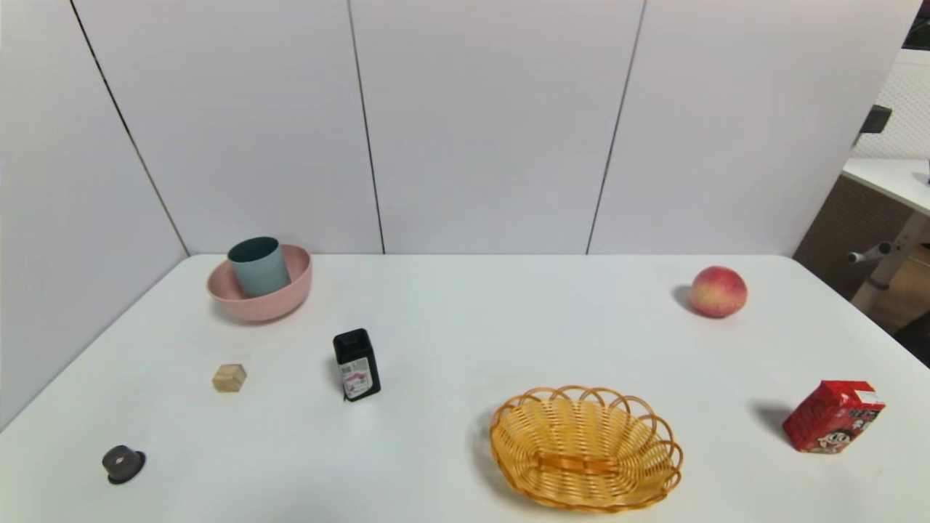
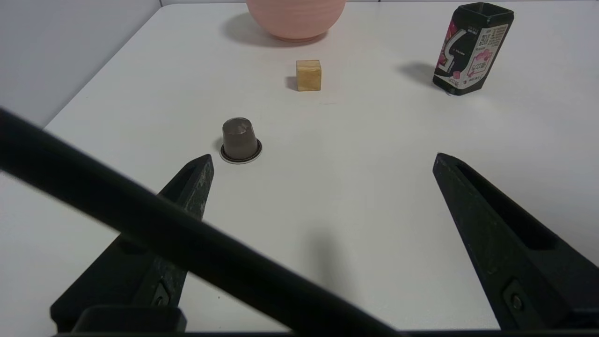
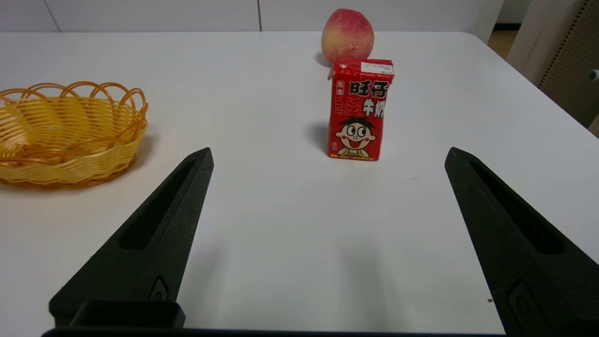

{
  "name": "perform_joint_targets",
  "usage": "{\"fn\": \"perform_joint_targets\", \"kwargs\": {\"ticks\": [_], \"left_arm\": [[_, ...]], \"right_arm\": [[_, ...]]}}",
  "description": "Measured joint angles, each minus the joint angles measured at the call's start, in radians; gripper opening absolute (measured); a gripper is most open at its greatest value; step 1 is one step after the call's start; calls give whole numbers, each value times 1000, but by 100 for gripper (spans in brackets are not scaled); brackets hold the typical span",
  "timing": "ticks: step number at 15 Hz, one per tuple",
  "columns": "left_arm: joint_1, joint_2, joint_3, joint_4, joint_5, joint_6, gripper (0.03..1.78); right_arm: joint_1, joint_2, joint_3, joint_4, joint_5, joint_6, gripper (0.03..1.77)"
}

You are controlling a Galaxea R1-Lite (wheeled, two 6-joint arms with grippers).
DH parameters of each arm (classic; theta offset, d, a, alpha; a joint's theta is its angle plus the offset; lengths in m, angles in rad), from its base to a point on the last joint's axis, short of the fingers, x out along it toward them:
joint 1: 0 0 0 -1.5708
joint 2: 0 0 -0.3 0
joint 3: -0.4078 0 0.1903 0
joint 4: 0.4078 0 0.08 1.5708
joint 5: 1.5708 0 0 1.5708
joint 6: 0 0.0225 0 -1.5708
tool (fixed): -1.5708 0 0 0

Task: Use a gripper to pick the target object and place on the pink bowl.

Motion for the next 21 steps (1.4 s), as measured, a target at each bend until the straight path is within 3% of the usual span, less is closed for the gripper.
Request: {"fn": "perform_joint_targets", "kwargs": {"ticks": [21], "left_arm": [[0,1,0,0,0,0,169]], "right_arm": [[0,0,0,-1,0,-3,171]]}}
